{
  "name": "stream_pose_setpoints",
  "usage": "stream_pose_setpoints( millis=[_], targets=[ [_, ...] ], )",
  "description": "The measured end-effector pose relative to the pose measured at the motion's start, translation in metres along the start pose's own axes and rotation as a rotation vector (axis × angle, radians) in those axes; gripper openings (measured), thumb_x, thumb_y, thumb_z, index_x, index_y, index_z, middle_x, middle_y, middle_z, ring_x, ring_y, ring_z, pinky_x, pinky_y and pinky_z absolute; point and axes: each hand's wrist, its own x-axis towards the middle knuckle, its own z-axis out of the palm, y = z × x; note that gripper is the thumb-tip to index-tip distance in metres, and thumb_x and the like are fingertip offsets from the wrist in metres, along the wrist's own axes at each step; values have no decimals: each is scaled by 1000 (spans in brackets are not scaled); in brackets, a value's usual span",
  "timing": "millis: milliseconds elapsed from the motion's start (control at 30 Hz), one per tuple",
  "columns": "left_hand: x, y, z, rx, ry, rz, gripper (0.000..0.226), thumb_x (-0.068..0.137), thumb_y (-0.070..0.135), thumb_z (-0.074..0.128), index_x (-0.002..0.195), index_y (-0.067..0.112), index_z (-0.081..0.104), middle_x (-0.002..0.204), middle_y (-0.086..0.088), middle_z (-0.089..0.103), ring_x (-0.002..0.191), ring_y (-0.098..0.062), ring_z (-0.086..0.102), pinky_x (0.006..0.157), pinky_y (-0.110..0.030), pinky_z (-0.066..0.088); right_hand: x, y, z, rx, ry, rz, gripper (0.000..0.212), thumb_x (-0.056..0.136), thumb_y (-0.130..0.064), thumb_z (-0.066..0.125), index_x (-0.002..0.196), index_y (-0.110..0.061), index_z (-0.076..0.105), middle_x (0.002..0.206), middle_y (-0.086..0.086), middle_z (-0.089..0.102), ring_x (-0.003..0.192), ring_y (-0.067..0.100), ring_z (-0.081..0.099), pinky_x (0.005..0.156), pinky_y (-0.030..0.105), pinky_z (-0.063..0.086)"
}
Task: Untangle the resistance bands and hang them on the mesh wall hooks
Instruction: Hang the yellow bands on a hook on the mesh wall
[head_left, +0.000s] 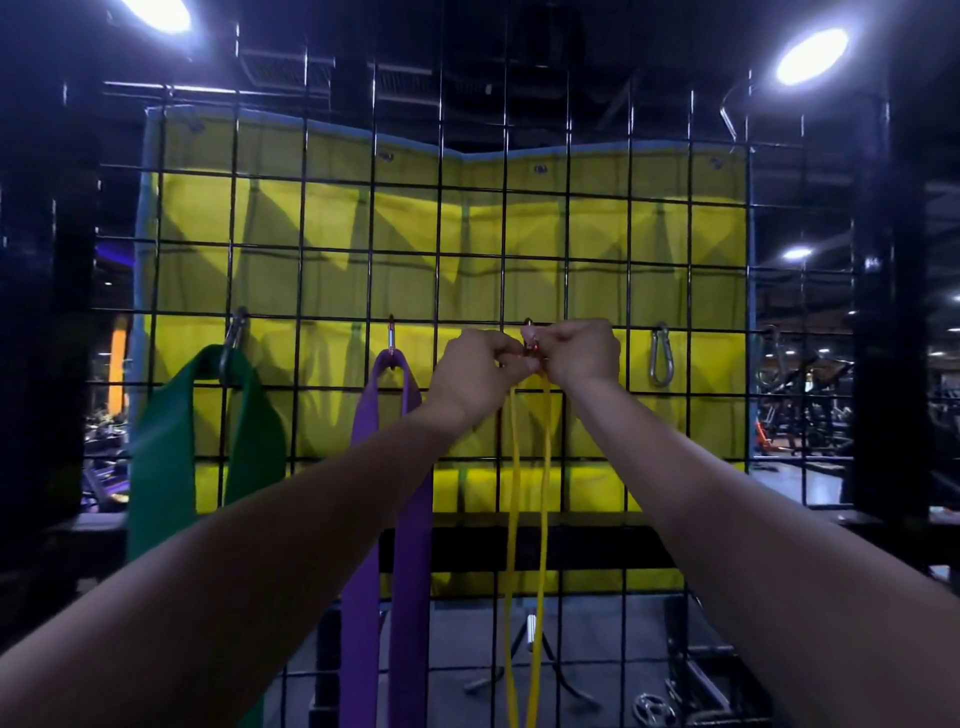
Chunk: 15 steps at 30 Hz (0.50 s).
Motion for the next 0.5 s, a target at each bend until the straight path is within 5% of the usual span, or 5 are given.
stream_pose_setpoints(
  millis=[167,300,500],
  targets=[
    [-5,4,4,159,109,33,9,84,29,65,92,26,69,89,11,69,84,-12,62,69,-29,49,-9,0,1,-79,80,-64,15,88,-19,63,88,-10,75,91,5,73,75,15,60,64,21,37],
    [-5,3,6,229,148,87,12,83,29,62,92,25,69,92,9,67,83,-17,62,65,-29,48,-7,-3,0,-69,65,-62,15,86,-20,65,91,-10,75,93,9,72,77,18,60,67,24,43],
    [-3,-4,7,6,195,97,11,77,15,69,85,9,74,79,-7,70,74,-24,64,69,-43,52,-4,-2,3,43,39,15,21,81,-27,72,84,-6,75,85,14,72,71,19,60,74,33,54]
  ],
)
